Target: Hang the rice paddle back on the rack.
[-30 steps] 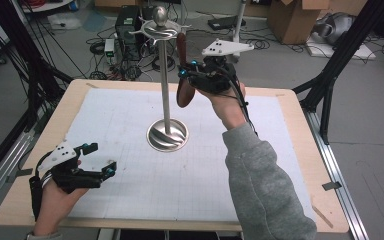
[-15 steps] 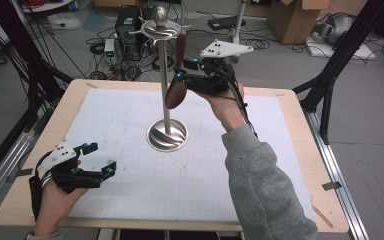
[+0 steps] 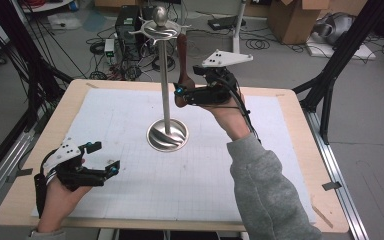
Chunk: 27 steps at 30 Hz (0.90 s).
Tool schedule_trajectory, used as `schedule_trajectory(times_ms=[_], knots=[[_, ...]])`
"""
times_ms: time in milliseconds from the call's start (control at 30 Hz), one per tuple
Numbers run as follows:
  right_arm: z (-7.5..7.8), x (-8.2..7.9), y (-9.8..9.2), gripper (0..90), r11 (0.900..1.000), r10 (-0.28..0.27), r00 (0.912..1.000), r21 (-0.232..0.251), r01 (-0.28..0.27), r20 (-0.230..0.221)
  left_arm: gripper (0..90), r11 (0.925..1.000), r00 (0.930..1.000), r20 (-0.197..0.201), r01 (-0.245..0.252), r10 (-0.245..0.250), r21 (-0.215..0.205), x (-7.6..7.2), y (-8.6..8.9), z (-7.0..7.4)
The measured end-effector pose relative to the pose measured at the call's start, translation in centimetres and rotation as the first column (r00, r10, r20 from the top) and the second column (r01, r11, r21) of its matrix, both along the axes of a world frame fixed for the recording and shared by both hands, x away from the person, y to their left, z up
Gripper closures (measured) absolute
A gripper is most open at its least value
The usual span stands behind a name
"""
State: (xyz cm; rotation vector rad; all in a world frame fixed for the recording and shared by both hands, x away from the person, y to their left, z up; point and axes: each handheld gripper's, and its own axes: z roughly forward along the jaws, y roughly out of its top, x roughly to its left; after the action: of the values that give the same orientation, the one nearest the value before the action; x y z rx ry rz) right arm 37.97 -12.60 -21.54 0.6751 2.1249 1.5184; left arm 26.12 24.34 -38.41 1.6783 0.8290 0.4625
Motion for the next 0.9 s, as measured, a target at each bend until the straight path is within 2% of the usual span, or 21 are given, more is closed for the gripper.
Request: schedule_trajectory(times_ms=[133, 167, 233, 300, 500, 700, 900], knots=[[-0.4, 0.3, -0.7, 5.6, 0.999, -0.037, 0.9988, 0.005, 0.037, -0.033, 3.0, 1.0, 1.0, -0.001, 0.002, -0.002, 0.003, 0.2, -0.2, -0.1], [-0.5, 0.4, -0.9, 0.0, 0.999, -0.04, 0.9985, 0.006, 0.04, -0.038, 2.9, 1.0, 1.0, -0.002, 0.002, -0.002, 0.004, 0.3, -0.2, -0.1], [-0.6, 0.5, -1.2, 0.0, 0.999, -0.047, 0.9975, 0.005, 0.047, -0.053, 2.9, 1.0, 1.0, -0.004, 0.004, -0.004, 0.005, 0.3, -0.2, -0.1], [-0.7, 0.3, -1.5, 0.0, 0.998, -0.062, 0.9972, -0.001, 0.062, -0.041, 2.9, 1.0, 1.0, 0.002, 0.002, -0.002, 0.005, 0.2, -0.2, 0.0], [-1.8, -0.2, -2.4, 0.0, 0.999, -0.042, 0.9978, 0.0, 0.042, -0.051, 2.9, 1.0, 1.0, 0.002, 0.006, -0.006, 0.007, 0.3, -0.5, 0.0], [-2.7, -0.8, -3.6, 0.0, 0.999, -0.046, 0.9973, 0.004, 0.046, -0.058, 2.9, 0.9992, 0.9992, 0.009, 0.038, -0.038, 0.012, 1.0, -1.6, 0.3], [-4.0, -0.8, -4.9, 0.0, 0.998, -0.065, 0.9951, -0.022, 0.063, -0.075, 2.9, 0.9981, 0.9982, 0.005, 0.06, -0.06, 0.014, 1.7, -2.3, 0.2]])
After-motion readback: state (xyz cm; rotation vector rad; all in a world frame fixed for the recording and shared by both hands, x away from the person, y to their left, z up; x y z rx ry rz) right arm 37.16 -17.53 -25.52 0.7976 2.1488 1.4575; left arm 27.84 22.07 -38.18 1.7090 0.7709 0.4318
